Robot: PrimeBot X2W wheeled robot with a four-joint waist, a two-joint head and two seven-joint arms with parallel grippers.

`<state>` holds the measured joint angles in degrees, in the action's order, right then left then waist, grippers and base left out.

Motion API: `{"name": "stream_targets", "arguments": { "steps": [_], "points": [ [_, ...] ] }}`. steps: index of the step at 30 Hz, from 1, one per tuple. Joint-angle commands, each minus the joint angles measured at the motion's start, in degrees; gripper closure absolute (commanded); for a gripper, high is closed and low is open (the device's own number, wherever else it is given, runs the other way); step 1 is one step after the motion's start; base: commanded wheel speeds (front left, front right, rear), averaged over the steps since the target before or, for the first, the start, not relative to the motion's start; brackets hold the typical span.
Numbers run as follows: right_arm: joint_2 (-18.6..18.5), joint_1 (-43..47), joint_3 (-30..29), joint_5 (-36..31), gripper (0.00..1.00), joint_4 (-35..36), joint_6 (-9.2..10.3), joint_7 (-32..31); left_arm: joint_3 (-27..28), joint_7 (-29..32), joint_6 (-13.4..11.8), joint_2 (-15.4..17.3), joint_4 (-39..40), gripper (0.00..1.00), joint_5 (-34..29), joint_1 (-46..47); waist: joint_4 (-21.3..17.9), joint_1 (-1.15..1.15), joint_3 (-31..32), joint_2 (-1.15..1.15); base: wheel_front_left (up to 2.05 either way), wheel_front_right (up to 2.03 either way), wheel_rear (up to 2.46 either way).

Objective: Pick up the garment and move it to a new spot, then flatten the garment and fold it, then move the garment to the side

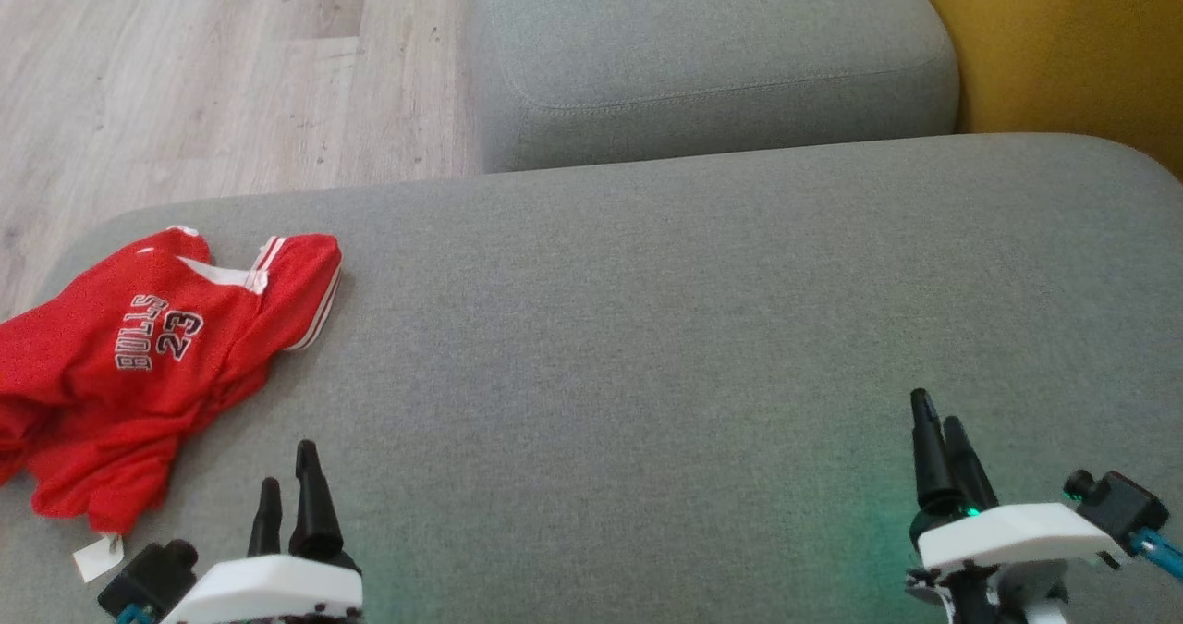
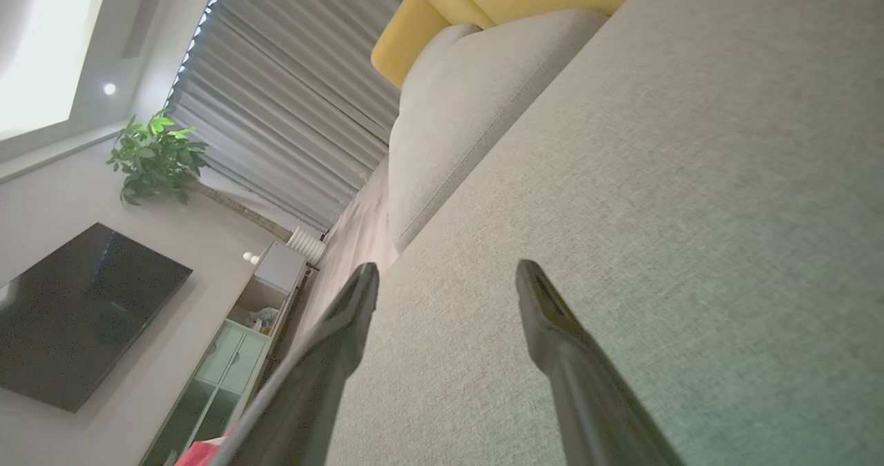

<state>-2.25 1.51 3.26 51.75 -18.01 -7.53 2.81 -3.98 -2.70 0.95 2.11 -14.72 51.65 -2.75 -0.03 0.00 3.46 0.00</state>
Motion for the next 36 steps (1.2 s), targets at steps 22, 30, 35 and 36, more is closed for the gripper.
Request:
{"name": "stream_targets", "arguments": {
  "steps": [22, 30, 35, 36],
  "points": [
    [-0.4, -2.2, 6.9, -16.6, 0.00, 1.3, 0.03, 4.4, -4.5, -4.4, -4.1, 2.4, 4.9, 0.00, -17.7, 1.3, -0.4, 0.00, 0.7, 0.00, 0.00, 0.00, 0.00],
    [-0.5, -2.2, 7.6, -22.7, 0.00, 1.1, 0.03, 5.7, -6.1, -5.8, -6.0, 3.1, 5.3, 0.00, -23.7, 1.1, -0.5, 0.00, 1.1, 0.00, 0.00, 0.00, 0.00],
    [-0.5, -2.1, 7.2, -26.6, 0.00, 1.2, 0.03, 6.6, -7.2, -6.6, -7.0, 3.6, 5.6, 0.00, -27.3, 1.1, -0.6, 0.00, 1.2, 0.00, 0.00, 0.00, 0.00],
    [-0.5, -2.1, 7.0, -27.4, 0.00, 1.2, 0.03, 6.7, -7.4, -6.8, -7.2, 3.7, 5.7, 0.00, -28.0, 1.1, -0.6, 0.00, 1.2, 0.00, 0.00, 0.00, 0.00]
  ]
}}
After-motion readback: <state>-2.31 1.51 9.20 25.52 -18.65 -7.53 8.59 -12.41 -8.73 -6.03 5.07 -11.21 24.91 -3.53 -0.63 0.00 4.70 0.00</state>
